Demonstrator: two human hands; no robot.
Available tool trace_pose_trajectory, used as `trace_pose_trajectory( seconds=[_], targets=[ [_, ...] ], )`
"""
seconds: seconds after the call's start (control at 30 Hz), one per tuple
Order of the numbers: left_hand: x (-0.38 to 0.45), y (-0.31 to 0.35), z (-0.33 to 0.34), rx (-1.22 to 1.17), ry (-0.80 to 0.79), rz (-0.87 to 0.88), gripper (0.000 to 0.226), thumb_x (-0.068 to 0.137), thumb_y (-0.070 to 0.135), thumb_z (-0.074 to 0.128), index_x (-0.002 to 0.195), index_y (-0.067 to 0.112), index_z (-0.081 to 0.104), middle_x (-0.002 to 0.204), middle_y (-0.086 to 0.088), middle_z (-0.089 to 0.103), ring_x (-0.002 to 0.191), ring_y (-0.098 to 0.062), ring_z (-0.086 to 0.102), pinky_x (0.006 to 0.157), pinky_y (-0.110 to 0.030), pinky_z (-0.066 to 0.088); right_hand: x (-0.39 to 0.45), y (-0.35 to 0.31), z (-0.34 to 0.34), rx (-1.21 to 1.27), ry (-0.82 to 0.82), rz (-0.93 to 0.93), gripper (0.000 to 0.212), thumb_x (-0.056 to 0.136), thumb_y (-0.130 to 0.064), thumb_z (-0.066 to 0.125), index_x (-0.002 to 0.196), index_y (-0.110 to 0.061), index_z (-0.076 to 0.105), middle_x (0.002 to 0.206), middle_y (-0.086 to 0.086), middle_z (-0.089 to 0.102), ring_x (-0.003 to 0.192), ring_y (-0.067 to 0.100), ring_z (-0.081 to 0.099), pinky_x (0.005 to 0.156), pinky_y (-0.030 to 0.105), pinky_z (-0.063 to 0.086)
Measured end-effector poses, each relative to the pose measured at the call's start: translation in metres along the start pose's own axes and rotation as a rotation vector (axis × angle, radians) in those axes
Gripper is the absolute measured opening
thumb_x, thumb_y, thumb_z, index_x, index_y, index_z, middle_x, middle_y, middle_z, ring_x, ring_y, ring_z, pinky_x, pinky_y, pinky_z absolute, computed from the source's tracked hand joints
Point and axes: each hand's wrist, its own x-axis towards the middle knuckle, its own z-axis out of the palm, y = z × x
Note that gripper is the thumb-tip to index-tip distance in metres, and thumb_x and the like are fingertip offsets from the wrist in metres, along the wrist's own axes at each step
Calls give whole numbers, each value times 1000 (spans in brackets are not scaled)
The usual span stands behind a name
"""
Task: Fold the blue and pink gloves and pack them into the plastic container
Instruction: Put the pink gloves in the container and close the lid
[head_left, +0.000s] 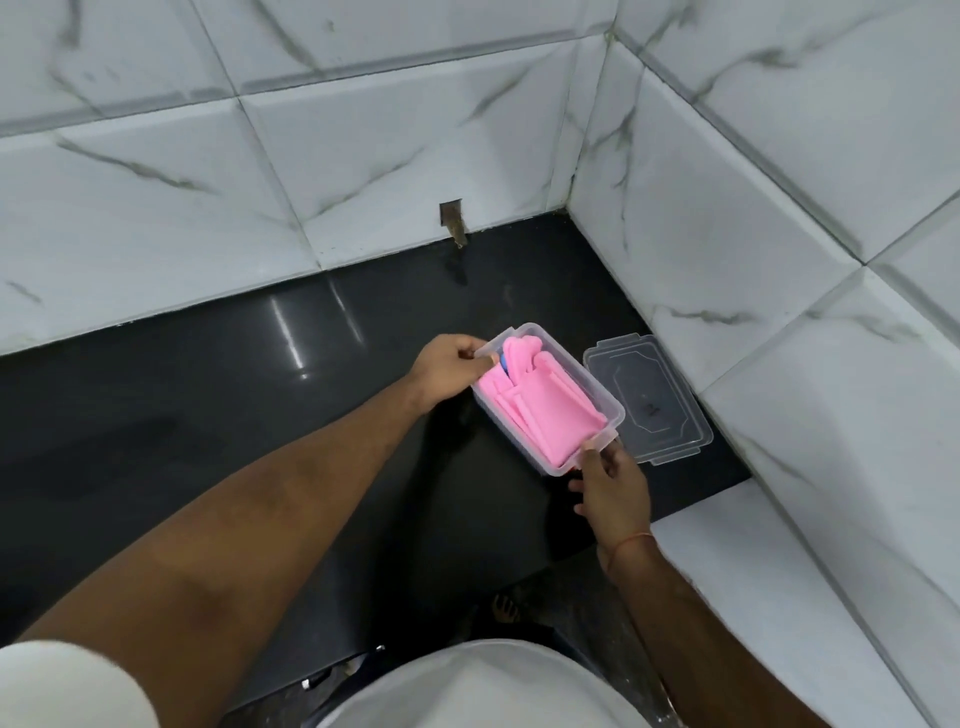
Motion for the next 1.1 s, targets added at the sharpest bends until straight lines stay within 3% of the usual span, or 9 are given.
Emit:
trace_pose_trajectory(
  seconds=[0.07, 0.13, 0.23, 0.47, 0.53, 0.67, 0.73, 0.83, 1.1],
  targets=[
    [-14, -21, -17, -76, 65, -47, 11, 96, 28, 80, 103, 21, 84, 93, 6, 80, 90, -13, 76, 78, -30, 62, 4, -5, 11, -35, -57, -20, 23, 107, -41, 56, 125, -32, 67, 110, -9, 74, 92, 18, 73, 66, 31, 56],
    [-32, -43, -33, -130, 120, -102, 12, 94, 26, 83, 97, 15, 81, 84, 6, 77, 79, -9, 74, 67, -24, 56, 8, -8, 24, -65, -112, -42, 25, 108, -40, 55, 123, -28, 71, 106, -5, 75, 90, 19, 72, 65, 31, 54],
    [-70, -80, -59, -248, 185, -187, 20, 90, 25, 88, 86, 13, 73, 70, 4, 73, 64, -6, 67, 63, -23, 56, 12, -13, 49, -107, -220, -78, 25, 109, -36, 55, 122, -24, 73, 101, -1, 76, 82, 18, 69, 61, 30, 53],
    [-165, -156, -98, -459, 367, -349, 32, 85, 24, 95, 72, 13, 67, 68, 4, 76, 67, -8, 75, 70, -29, 68, -1, -15, 125, -222, -487, -153, 29, 107, -37, 59, 127, -25, 75, 90, -3, 77, 69, 12, 66, 61, 27, 56],
    [-188, -174, -103, -523, 400, -385, 32, 85, 25, 95, 81, 4, 72, 75, -1, 79, 73, -12, 78, 80, -38, 70, -9, -15, 144, -242, -546, -177, 28, 106, -37, 59, 125, -26, 76, 88, -3, 78, 69, 11, 65, 61, 27, 57],
    [-222, -196, -106, -577, 445, -422, 62, 79, 38, 98, 104, -14, 74, 88, -8, 84, 80, -14, 81, 91, -46, 69, -22, -14, 167, -271, -613, -195, 26, 107, -38, 59, 124, -28, 76, 97, -1, 79, 75, 15, 68, 62, 27, 58],
    [-231, -202, -106, -581, 448, -402, 62, 74, 48, 99, 98, -6, 78, 88, -5, 85, 82, -12, 82, 91, -46, 69, -27, -12, 173, -278, -621, -197, 25, 107, -38, 59, 124, -28, 75, 100, -1, 79, 76, 15, 68, 62, 27, 58],
    [-237, -207, -107, -551, 439, -340, 40, 71, 57, 96, 68, 23, 75, 84, -3, 83, 83, -14, 81, 92, -48, 69, -31, -10, 176, -283, -602, -208, 26, 107, -39, 59, 124, -27, 74, 102, 1, 79, 78, 16, 68, 63, 28, 57],
    [-234, -210, -117, -516, 388, -258, 40, 85, 51, 89, 58, 30, 69, 72, 3, 77, 72, -7, 75, 93, -54, 68, -38, 9, 162, -258, -514, -244, 18, 106, -31, 62, 113, -26, 77, 88, -3, 78, 70, 11, 67, 62, 28, 59]
  ],
)
